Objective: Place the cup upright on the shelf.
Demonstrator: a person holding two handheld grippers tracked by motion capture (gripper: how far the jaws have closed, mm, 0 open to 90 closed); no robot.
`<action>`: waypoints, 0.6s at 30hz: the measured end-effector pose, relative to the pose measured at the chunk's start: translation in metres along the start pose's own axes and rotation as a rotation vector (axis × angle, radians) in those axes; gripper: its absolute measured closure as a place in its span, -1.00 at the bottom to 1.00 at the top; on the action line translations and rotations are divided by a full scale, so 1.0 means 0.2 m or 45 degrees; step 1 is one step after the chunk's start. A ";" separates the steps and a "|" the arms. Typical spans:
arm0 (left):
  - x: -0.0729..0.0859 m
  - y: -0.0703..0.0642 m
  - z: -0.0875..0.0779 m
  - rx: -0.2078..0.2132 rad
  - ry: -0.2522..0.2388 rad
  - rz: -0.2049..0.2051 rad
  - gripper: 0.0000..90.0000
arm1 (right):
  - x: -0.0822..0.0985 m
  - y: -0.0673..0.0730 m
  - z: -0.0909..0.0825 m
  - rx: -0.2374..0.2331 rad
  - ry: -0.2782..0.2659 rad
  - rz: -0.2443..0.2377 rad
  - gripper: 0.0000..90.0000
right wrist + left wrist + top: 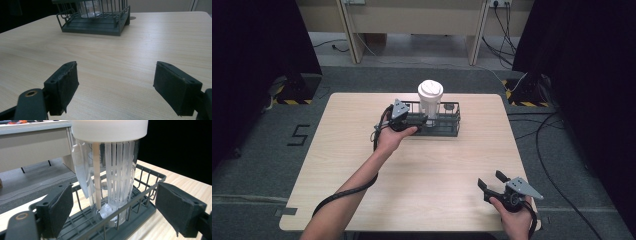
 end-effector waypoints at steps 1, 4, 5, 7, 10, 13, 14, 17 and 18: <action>0.00 0.00 -0.01 0.002 0.000 0.002 -0.68 | 0.00 0.00 0.00 0.001 0.001 -0.001 -0.55; 0.02 0.01 -0.06 0.000 -0.002 0.013 -0.68 | 0.00 0.00 0.00 0.001 0.004 -0.003 -0.55; 0.02 0.01 -0.07 -0.001 -0.005 0.015 -0.68 | 0.00 0.00 0.00 0.001 0.004 -0.003 -0.55; 0.03 0.02 -0.10 -0.003 -0.007 0.014 -0.68 | 0.00 0.00 0.00 0.002 0.001 -0.002 -0.55; 0.04 0.03 -0.14 -0.006 -0.011 0.009 -0.68 | 0.00 0.00 0.00 0.002 0.000 -0.003 -0.55; 0.05 0.03 -0.19 -0.002 -0.020 0.009 -0.68 | 0.00 0.00 0.00 0.005 0.000 -0.005 -0.55; 0.05 0.03 -0.19 -0.002 -0.020 0.009 -0.68 | 0.00 0.00 0.00 0.005 0.000 -0.005 -0.55; 0.06 0.04 -0.23 -0.003 -0.028 0.007 -0.68 | 0.00 0.00 0.00 0.006 0.001 -0.006 -0.55; 0.06 0.04 -0.25 -0.003 -0.028 0.008 -0.68 | 0.00 0.00 0.00 0.007 0.001 -0.007 -0.55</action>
Point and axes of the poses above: each handheld gripper's, and its own axes: z roughly forward along the jaws, x roughly out of its underside, y roughly to its left, the point moved 6 cm from there along z, roughly forward along the jaws, and after that the axes turned 12 degrees about -z, right-handed, at the moved point
